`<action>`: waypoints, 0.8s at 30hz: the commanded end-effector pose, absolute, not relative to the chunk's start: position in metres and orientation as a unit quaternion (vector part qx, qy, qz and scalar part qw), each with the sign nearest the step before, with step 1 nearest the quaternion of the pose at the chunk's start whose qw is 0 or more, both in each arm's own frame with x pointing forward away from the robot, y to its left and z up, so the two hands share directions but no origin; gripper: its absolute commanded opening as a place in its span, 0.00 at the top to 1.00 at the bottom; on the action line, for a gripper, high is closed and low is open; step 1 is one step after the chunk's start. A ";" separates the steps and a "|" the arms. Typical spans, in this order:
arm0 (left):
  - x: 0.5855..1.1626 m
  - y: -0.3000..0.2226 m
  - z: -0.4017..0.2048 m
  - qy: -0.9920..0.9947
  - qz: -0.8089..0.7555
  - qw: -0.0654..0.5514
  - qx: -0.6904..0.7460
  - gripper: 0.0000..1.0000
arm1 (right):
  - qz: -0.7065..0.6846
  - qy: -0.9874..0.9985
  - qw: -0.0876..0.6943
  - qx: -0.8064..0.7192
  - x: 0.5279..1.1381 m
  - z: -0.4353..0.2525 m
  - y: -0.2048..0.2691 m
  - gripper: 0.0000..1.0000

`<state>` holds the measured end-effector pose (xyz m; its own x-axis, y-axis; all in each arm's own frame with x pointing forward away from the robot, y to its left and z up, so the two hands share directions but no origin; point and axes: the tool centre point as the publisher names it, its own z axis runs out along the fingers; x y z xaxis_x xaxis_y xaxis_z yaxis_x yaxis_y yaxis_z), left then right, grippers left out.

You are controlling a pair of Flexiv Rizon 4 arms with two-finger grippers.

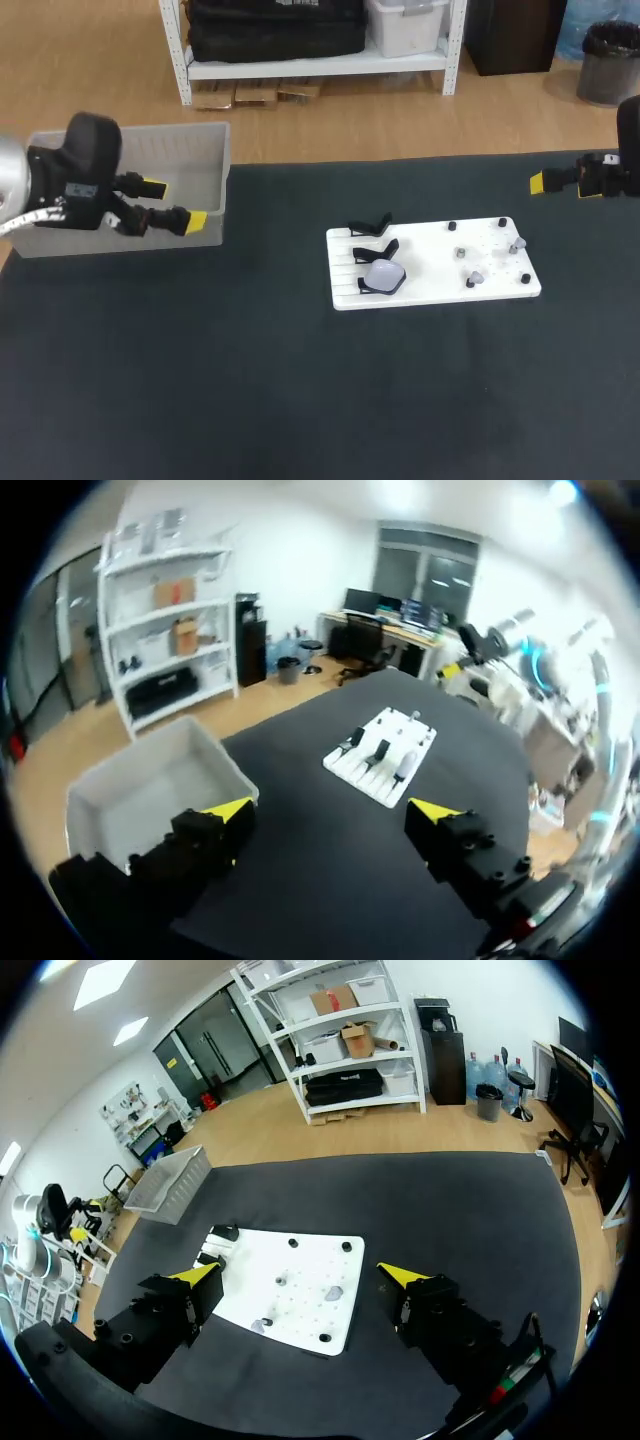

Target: Pick up each earbud case from the left stands, insert the matching earbuds, close the lid, and place the case in the box.

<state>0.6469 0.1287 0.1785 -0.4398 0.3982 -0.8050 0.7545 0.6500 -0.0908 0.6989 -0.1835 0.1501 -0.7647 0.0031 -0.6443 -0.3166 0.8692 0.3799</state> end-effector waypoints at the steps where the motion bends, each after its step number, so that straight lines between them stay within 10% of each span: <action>1: 0.645 0.138 0.178 0.611 -0.344 0.406 0.586 0.00 | 0.242 0.908 0.331 -0.088 0.699 0.150 -0.184 0.00; 24: 0.624 0.057 0.144 0.685 -0.272 0.397 0.547 0.00 | 0.242 0.908 0.331 -0.088 0.699 0.150 -0.184 0.00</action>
